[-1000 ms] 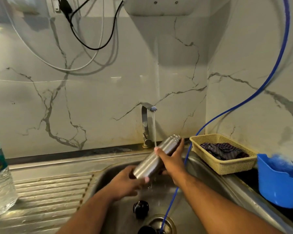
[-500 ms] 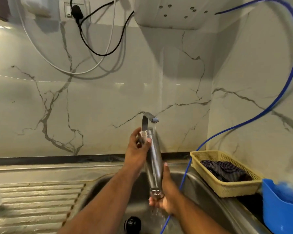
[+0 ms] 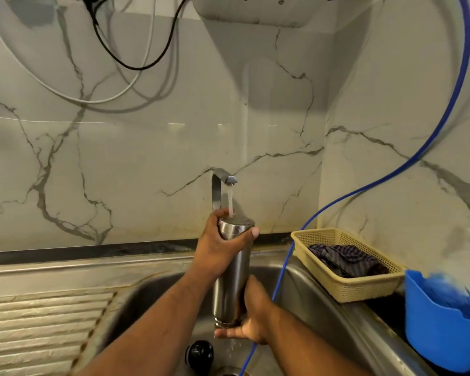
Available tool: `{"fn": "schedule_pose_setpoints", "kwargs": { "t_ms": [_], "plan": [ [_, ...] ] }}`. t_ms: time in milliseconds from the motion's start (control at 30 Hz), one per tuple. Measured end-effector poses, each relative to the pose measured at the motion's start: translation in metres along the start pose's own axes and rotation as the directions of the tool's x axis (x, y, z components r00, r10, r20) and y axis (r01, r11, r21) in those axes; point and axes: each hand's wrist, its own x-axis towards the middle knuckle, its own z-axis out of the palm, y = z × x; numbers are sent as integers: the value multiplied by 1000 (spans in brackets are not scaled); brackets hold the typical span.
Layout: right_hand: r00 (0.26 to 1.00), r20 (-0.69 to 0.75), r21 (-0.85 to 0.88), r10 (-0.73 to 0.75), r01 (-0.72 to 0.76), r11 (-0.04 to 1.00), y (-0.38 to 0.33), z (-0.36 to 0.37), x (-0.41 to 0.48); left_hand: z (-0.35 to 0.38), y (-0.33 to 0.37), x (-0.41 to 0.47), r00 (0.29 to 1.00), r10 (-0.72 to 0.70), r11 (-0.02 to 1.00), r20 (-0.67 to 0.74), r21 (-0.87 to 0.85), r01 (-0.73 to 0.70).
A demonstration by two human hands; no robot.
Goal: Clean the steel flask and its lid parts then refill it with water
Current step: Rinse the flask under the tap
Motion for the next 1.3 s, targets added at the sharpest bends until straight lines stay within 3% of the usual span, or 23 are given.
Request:
{"fn": "schedule_pose_setpoints", "kwargs": {
  "t_ms": [133, 333, 433, 600, 800, 900, 967, 1033, 1100, 1133, 1200, 1233, 1300],
  "plan": [
    [999, -35, -60, -5, 3, 998, 0, -2, -2, 5, 3, -1, 997, -69, 998, 30, 12, 69],
    [992, -76, -232, 98, -113, 966, 2, -6, 0, -13, -10, 0, 975, -183, 969, 129, -146, 201],
    [993, 12, -289, 117, -109, 951, -1, -5, -4, -20, -11, -6, 963, -218, 944, 155, -216, 249],
    [970, 171, -295, 172, -116, 948, -1, -3, -25, -20, -13, -25, 903, -402, 881, 150, -206, 426],
    [965, 219, -321, 146, -70, 944, 2, 4, -33, -41, -18, -74, 839, -452, 871, 304, -53, 488],
    [976, 194, -311, 102, -38, 950, 3, 4, -38, -43, -17, -89, 864, -431, 896, 259, 13, 443],
    [995, 102, -417, 9, 34, 908, 5, 3, -37, -44, -16, -90, 896, -386, 922, 222, 69, 380],
    [944, -44, -605, -328, 236, 760, -2, -1, -32, -49, -15, -84, 925, -313, 939, 214, 212, 269],
    [757, -82, -754, -648, 378, 537, -14, -12, -27, -57, -14, -78, 945, -276, 915, 178, 349, 202],
    [653, -10, -835, -757, 411, 366, -20, -16, -27, -61, -14, -76, 953, -257, 901, 159, 397, 176],
    [547, 199, -937, -813, 351, 7, -25, -16, -24, -65, -16, -74, 969, -187, 857, 162, 509, 80],
    [556, 292, -943, -778, 301, -138, -24, -12, -25, -67, -16, -73, 972, -151, 837, 180, 547, 29],
    [576, 378, -925, -725, 262, -274, -17, -7, -18, -66, -11, -74, 981, -75, 834, 181, 551, -38]
  ]
}}
